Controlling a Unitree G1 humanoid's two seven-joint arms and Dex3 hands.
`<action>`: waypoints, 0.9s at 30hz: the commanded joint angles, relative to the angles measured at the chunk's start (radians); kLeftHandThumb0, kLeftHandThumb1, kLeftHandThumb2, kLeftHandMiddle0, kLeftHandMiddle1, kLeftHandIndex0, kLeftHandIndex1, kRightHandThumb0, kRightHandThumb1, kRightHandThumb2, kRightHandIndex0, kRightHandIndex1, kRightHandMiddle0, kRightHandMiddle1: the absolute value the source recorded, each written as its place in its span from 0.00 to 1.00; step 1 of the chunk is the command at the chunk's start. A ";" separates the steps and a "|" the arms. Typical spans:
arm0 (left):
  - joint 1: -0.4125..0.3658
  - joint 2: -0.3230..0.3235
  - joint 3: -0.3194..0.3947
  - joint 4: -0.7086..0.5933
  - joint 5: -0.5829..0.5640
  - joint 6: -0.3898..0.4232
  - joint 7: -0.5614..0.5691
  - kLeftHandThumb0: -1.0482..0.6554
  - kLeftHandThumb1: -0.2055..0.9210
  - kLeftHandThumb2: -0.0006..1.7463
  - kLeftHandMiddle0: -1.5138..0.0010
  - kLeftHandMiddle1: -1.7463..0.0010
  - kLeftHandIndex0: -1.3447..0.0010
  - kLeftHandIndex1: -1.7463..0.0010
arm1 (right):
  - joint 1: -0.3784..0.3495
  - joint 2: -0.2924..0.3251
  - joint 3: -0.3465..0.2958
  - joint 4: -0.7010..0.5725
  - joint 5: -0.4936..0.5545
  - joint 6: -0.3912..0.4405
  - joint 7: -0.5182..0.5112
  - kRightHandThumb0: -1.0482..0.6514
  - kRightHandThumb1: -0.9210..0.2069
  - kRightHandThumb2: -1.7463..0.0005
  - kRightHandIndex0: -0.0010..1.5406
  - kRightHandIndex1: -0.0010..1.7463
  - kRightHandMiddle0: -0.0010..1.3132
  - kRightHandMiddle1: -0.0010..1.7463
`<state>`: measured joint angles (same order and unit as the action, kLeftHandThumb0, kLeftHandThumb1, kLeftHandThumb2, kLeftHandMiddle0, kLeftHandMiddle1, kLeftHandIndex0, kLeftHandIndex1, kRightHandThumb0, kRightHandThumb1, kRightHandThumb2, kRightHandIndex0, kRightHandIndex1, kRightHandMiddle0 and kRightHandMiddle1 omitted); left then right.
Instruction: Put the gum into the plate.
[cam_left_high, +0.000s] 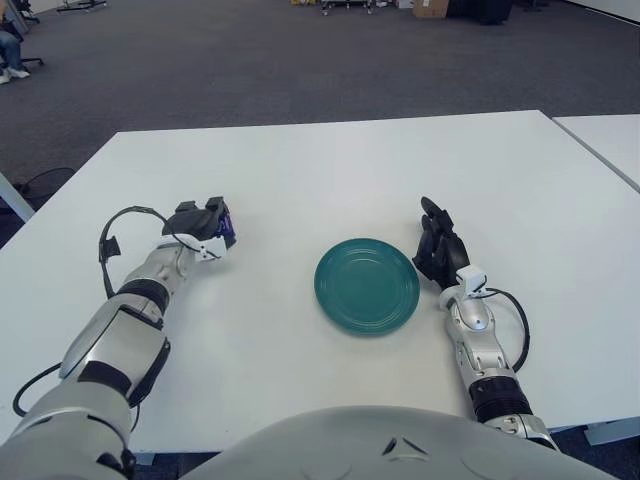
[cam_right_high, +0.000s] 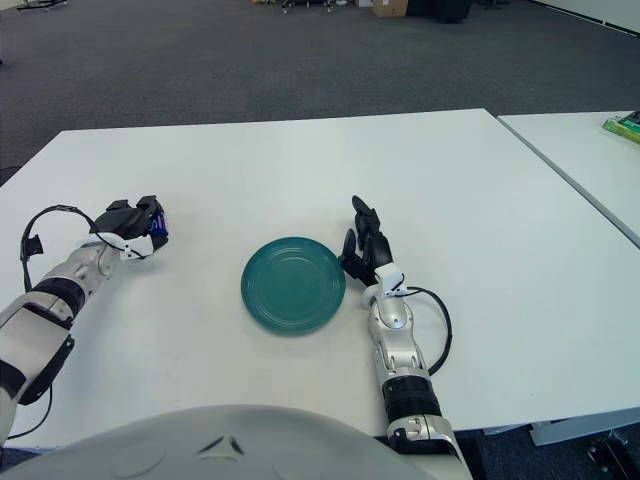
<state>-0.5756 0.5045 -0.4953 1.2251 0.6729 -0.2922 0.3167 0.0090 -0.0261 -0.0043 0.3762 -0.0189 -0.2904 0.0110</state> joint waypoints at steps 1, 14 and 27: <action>0.073 -0.031 -0.041 0.029 0.028 -0.039 -0.018 0.50 0.56 0.62 0.29 0.00 0.33 0.00 | 0.102 -0.006 -0.021 0.115 0.006 0.125 -0.012 0.22 0.00 0.44 0.10 0.01 0.00 0.19; 0.071 -0.010 -0.094 0.037 0.062 -0.089 0.073 0.49 0.57 0.62 0.24 0.00 0.31 0.00 | 0.092 0.005 -0.031 0.127 0.009 0.113 -0.028 0.18 0.00 0.45 0.17 0.02 0.00 0.25; 0.047 0.016 -0.079 0.026 0.034 -0.122 0.058 0.47 0.62 0.58 0.27 0.00 0.34 0.00 | 0.089 0.018 -0.034 0.132 0.013 0.113 -0.029 0.16 0.00 0.46 0.19 0.02 0.00 0.27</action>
<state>-0.5710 0.5302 -0.5597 1.2334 0.6921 -0.4049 0.4272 0.0081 -0.0102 -0.0176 0.3769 -0.0154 -0.2906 -0.0033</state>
